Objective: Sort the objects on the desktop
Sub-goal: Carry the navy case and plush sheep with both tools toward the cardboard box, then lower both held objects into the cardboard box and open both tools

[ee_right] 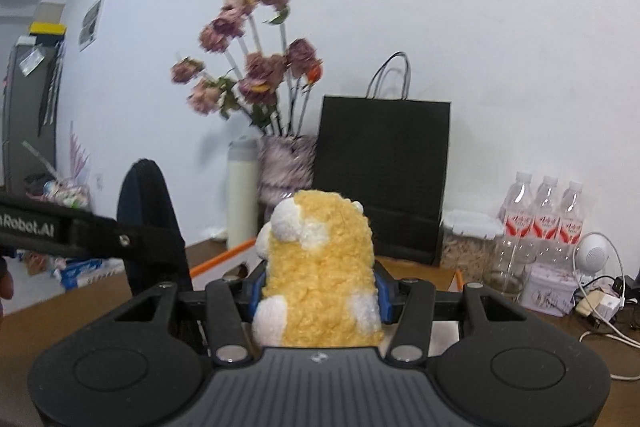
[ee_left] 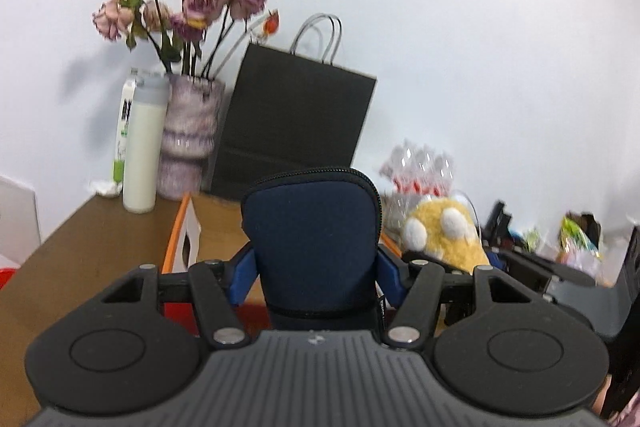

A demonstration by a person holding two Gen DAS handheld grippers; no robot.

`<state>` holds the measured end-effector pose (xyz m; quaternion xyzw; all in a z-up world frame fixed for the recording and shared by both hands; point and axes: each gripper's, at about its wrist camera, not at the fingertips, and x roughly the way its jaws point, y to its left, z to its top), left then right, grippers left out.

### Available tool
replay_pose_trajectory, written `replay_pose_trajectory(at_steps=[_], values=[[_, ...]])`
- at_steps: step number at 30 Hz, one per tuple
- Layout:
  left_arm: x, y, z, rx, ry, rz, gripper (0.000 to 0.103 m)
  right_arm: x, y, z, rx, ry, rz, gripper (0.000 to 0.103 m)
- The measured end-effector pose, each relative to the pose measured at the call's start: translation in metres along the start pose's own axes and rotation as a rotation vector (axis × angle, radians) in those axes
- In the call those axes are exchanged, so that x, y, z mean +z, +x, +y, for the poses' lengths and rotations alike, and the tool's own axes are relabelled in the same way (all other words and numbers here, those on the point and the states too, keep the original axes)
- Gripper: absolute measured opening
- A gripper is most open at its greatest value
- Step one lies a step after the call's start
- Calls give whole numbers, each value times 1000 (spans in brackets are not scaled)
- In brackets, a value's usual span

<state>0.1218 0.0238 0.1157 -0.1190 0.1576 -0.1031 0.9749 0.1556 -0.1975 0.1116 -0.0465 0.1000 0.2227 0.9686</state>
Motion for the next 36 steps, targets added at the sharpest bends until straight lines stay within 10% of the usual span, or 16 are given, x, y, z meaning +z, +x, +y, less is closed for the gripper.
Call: replay_pose_trajectory(at_steps=[9, 27, 36], values=[[15, 73, 14, 49, -52, -33, 62, 1, 69, -22, -66, 70, 25, 49], [-3, 192, 20, 108, 28, 236, 63, -36, 162, -40, -107, 86, 241, 49], [-9, 203, 20, 142, 41, 230, 85, -47, 173, -34, -111, 79, 305, 52]])
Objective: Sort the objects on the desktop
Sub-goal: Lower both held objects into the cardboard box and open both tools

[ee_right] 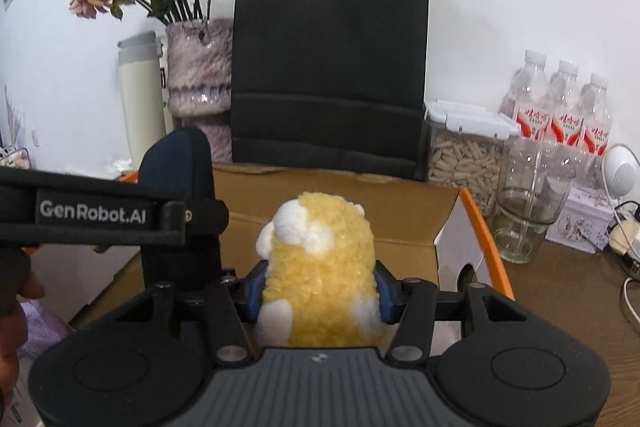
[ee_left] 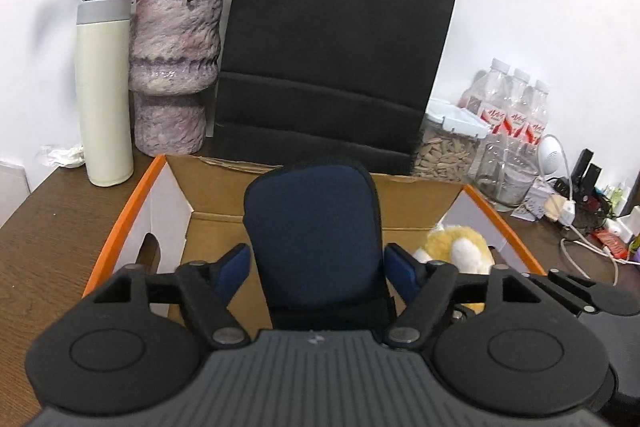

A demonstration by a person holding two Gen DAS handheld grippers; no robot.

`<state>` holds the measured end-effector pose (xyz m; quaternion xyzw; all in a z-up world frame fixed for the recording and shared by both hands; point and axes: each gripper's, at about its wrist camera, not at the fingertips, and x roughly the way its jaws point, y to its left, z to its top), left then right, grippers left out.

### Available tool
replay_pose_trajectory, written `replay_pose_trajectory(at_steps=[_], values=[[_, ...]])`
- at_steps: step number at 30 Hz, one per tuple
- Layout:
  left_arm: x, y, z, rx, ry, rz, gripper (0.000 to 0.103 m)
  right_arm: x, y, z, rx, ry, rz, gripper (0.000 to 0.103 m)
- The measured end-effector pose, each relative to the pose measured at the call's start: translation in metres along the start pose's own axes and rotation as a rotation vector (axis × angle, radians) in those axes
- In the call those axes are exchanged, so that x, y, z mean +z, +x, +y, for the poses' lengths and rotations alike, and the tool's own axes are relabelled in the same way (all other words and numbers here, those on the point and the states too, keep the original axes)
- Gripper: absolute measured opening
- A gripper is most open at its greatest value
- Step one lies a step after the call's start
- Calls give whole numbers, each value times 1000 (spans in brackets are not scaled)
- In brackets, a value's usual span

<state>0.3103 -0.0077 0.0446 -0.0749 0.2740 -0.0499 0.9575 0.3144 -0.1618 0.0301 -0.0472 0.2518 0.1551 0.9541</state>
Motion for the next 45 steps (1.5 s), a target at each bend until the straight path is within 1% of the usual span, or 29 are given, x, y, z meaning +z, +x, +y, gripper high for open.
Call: replay_pose_trajectory(at_steps=[1, 2, 3, 4, 5, 6, 7, 8, 9, 16, 24, 30, 33, 37, 45], values=[[0, 1, 1, 2, 0, 4, 90, -1, 0, 1, -5, -2, 1, 52], [-1, 2, 1, 9, -1, 6, 92, -1, 0, 1, -8, -5, 1, 55], [-1, 2, 0, 13, 2, 4, 96, -1, -1, 2, -11, -5, -1, 58], [-1, 2, 0, 15, 6, -1, 102, 0, -2, 2, -15, -4, -6, 67], [-1, 1, -1, 20, 8, -9, 103, 0, -3, 1, -18, 0, -14, 81], [0, -1, -1, 28, 10, -19, 103, 1, -5, 0, -21, 5, -23, 86], [0, -2, -2, 32, 14, -27, 103, 1, -6, 0, -23, 9, -30, 95], [0, -2, -2, 36, 17, -31, 103, 2, -7, -1, -25, 13, -32, 99], [0, -3, -2, 39, 16, -35, 103, 2, -8, -2, -27, 19, -32, 102], [0, -7, -4, 67, 9, -57, 103, 3, -8, -4, -35, 33, -14, 103], [1, -18, -6, 64, 12, -97, 103, 4, -14, -3, -46, 24, -26, 103], [2, -40, -12, 22, 43, -149, 103, 9, -24, -3, -53, 18, -41, 103], [2, -55, -13, 13, 52, -183, 103, 12, -35, -3, -53, 20, -59, 103], [-1, -74, -12, 12, 71, -223, 103, 12, -51, 0, -51, 6, -88, 103], [-16, -112, 3, 26, 82, -274, 103, -1, -83, 10, -53, -16, -125, 103]])
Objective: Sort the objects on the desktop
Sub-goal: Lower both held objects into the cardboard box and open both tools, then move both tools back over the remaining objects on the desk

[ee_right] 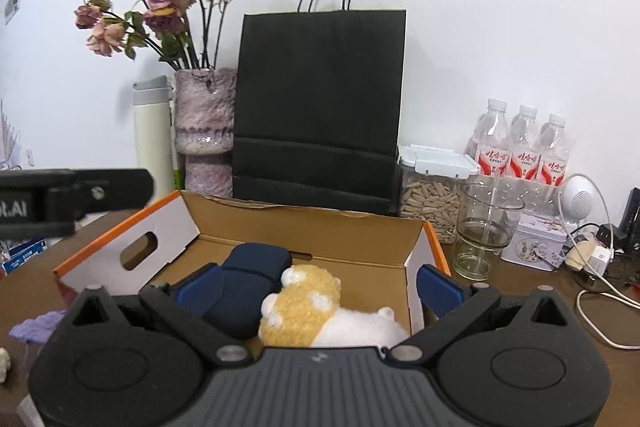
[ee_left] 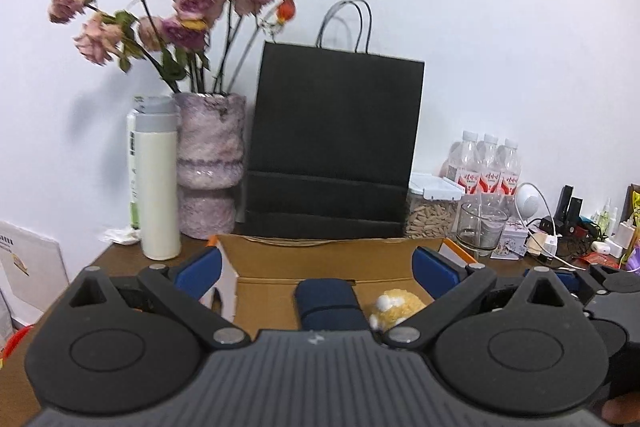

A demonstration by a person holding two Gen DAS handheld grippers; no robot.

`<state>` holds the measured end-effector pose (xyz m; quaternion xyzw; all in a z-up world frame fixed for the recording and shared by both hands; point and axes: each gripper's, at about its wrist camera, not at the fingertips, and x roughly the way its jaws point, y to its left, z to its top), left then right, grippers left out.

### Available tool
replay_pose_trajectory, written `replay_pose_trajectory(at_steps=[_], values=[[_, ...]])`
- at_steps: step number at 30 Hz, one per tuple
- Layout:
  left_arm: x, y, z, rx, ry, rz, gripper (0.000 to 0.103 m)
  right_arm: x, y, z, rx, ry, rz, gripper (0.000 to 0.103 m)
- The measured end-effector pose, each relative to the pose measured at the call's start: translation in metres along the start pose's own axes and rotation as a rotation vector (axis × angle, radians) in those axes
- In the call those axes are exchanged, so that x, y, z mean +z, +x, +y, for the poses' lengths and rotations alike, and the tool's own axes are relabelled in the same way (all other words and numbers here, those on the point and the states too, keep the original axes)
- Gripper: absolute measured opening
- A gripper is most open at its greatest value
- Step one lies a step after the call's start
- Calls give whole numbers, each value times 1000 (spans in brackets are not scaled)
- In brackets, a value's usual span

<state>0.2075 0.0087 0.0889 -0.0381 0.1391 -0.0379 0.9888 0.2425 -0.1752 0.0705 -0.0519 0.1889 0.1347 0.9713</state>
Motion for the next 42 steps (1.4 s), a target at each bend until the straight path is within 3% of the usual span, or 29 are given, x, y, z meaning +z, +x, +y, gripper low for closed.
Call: replay_pose_trajectory(at_steps=[7, 19, 32, 42], values=[[-8, -33, 20, 21, 5, -19, 103, -16, -28, 6, -3, -24, 8, 103], [-39, -73, 56, 95, -1, 32, 103, -53, -65, 2, -29, -5, 60, 103], [-75, -91, 97, 143, -11, 211, 103, -90, -87, 4, -19, 22, 152, 103], [-98, -90, 106, 171, 5, 320, 103, -101, -87, 22, 7, 0, 183, 103]])
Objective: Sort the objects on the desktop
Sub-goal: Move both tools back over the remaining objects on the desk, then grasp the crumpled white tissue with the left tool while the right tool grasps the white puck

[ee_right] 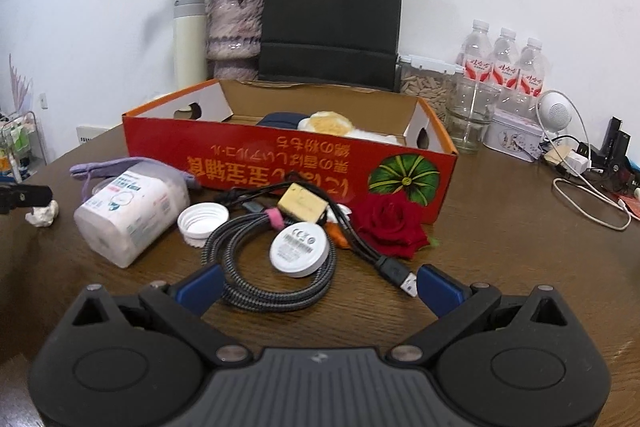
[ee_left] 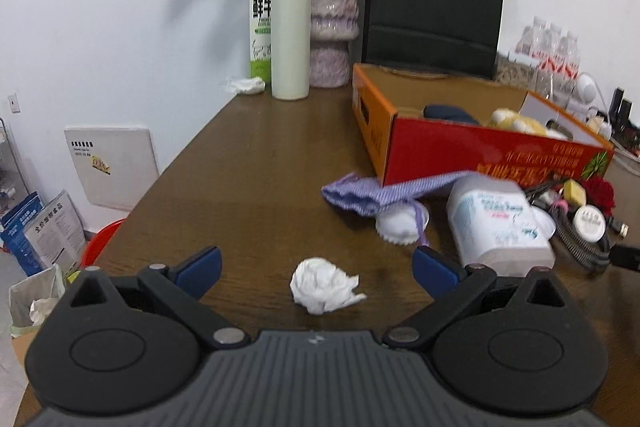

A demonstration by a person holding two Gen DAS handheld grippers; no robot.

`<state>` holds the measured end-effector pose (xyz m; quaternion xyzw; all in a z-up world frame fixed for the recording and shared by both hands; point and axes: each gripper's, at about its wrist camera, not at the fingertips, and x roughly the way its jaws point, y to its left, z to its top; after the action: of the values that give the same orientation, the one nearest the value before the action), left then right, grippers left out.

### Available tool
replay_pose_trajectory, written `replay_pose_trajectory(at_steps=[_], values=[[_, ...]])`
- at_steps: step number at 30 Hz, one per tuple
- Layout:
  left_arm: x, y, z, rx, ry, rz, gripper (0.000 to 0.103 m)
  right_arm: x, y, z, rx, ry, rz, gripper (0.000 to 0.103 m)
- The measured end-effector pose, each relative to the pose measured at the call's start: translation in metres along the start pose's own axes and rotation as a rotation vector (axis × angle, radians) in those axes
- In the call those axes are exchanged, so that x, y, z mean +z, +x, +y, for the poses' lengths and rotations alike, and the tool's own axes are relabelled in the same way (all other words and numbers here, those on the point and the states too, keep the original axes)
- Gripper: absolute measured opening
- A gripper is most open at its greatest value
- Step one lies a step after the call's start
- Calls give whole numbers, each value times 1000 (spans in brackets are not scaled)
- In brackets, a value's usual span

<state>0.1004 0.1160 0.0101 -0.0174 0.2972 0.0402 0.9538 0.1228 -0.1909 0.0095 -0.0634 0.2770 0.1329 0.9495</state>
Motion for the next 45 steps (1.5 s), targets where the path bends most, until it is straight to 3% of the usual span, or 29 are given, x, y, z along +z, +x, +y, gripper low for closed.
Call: replay_pose_trajectory(at_steps=[5, 10, 13, 15, 20, 23, 30, 37, 45], values=[[-5, 2, -3, -4, 18, 1, 100, 2, 2, 2, 5, 7, -9, 100], [-6, 9, -2, -17, 11, 35, 70, 8, 10, 4, 18, -3, -4, 78], [-7, 12, -1, -32, 1, 47, 60, 12, 17, 9, 12, -37, -5, 73], [-8, 13, -2, -41, -2, 47, 58, 14, 23, 12, 3, -67, -3, 70], [-9, 16, -3, -49, 0, 52, 56, 17, 43, 18, -26, -138, 47, 44], [-10, 16, -2, -52, 1, 49, 55, 15, 44, 22, -28, -179, 40, 38], [-10, 15, -3, -56, 8, 39, 43, 11, 32, 30, -28, -236, -35, 38], [-10, 14, -1, -65, -4, 31, 26, 13, 25, 23, -40, -186, -73, 38], [-10, 6, -2, -76, -40, -10, 22, 14, 18, 16, -31, -143, -93, 38]])
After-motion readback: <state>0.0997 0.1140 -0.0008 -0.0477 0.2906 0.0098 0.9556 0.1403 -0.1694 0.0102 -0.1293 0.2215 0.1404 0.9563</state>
